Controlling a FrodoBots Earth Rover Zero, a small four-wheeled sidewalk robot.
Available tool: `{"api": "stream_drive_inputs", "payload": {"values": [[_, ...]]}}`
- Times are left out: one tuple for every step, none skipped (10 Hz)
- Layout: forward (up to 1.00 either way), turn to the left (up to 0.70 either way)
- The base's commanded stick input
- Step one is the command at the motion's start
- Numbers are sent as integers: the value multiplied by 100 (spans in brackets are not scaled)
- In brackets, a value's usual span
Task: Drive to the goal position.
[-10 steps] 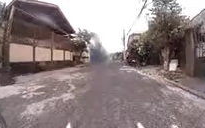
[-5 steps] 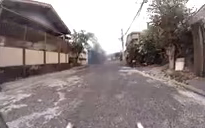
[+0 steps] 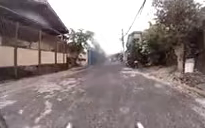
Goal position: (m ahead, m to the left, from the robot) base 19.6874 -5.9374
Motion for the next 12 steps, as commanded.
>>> {"api": "stream_drive_inputs", "payload": {"values": [[100, 0], [100, 0], [100, 0], [100, 0], [100, 0], [100, 0], [100, 0], [100, 0], [100, 0], [100, 0], [100, 0], [100, 0]]}}
